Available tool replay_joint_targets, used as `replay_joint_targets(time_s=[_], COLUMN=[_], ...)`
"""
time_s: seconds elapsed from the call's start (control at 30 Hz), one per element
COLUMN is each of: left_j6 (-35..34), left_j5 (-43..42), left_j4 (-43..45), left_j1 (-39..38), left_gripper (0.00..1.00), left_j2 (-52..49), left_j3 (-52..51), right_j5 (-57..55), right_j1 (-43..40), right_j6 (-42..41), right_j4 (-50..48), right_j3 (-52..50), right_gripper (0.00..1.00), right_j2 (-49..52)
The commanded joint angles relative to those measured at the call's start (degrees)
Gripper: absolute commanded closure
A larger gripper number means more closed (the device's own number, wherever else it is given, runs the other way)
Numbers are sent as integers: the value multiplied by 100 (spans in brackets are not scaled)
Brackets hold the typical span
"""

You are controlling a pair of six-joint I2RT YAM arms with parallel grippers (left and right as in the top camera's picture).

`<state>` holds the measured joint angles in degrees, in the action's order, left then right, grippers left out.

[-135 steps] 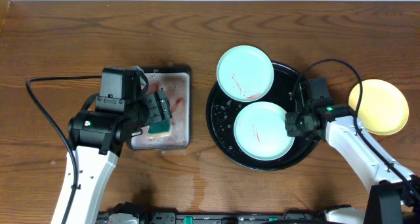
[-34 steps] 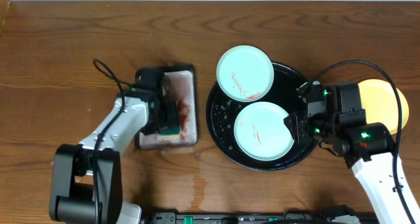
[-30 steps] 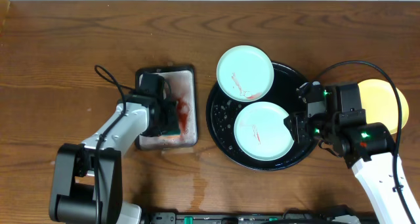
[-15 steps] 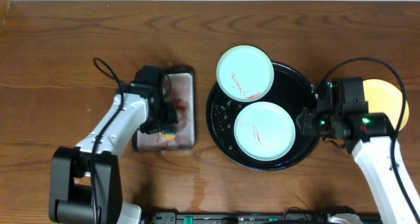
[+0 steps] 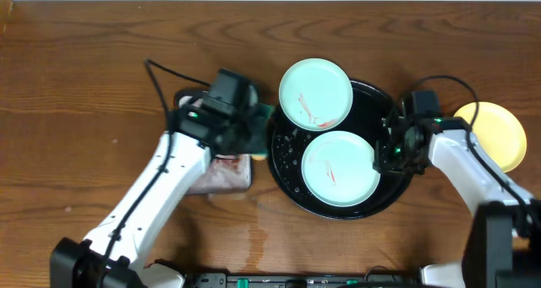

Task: Clean dirty plates on tray and stack at the side
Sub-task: 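Lift the green sponge from the soapy tray with the left gripper, then scrub the front pale green plate with the sponge in the left gripper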

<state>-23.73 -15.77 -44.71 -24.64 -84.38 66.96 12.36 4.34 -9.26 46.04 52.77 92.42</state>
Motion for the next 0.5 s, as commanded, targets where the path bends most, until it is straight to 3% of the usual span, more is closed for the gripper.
replay_joint_targets(time_s=[0.0, 0.1, 0.17, 0.47], left_j6=[-664, -911, -1051, -1764], left_j5=[-160, -157, -157, -164], left_j4=[293, 826, 1172, 2459], left_j1=[-439, -848, -1080, -2022], left_gripper=[93, 93, 92, 92], left_j2=[-144, -345, -520, -1814], left_j3=[79, 76, 76, 76], right_j5=[-162, -157, -157, -160], right_j1=[-24, -7, -4, -7], right_j6=[79, 76, 76, 74], right_j4=[-101, -205, -240, -236], right_j3=[37, 35, 35, 33], right_gripper=[81, 88, 99, 99], right_j2=[409, 686, 837, 979])
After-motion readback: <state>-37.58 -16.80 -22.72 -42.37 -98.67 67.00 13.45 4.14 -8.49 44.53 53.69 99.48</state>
